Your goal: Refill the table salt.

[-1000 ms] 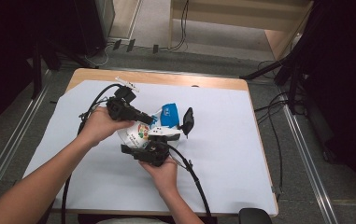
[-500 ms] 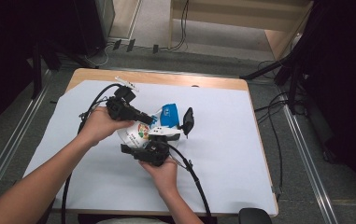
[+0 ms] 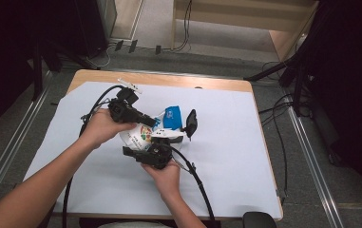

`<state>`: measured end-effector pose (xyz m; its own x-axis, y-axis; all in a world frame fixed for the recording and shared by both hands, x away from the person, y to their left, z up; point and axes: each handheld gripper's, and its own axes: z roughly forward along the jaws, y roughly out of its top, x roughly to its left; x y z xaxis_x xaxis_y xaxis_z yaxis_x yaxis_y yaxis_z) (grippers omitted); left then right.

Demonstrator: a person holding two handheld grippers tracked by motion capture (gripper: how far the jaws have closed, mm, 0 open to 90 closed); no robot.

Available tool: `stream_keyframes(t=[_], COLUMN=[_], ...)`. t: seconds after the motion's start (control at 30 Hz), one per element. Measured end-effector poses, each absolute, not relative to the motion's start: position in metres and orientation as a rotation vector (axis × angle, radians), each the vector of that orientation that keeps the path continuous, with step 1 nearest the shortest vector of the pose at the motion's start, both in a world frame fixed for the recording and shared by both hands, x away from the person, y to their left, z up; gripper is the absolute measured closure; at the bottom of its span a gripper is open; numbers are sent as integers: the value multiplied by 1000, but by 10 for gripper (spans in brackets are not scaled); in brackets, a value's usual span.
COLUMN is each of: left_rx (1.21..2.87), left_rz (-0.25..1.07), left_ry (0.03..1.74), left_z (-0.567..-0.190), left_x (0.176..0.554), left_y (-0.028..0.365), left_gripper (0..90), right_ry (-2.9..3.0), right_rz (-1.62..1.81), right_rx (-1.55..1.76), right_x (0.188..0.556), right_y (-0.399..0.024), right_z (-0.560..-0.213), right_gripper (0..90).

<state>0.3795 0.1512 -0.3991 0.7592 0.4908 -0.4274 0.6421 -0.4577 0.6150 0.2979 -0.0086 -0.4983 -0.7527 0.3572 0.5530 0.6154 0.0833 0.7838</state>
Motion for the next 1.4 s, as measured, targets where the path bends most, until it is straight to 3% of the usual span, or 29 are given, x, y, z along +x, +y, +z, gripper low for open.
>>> stream_keyframes(t=[1.4], left_rx=[2140], left_rz=[-234], left_ry=[831], left_z=[-398], left_x=[379], left_y=[149], left_gripper=[860], right_ry=[-2122], right_rz=[-1745], right_rx=[-997], right_x=[298], right_y=[-10], right_z=[-497], right_gripper=[669])
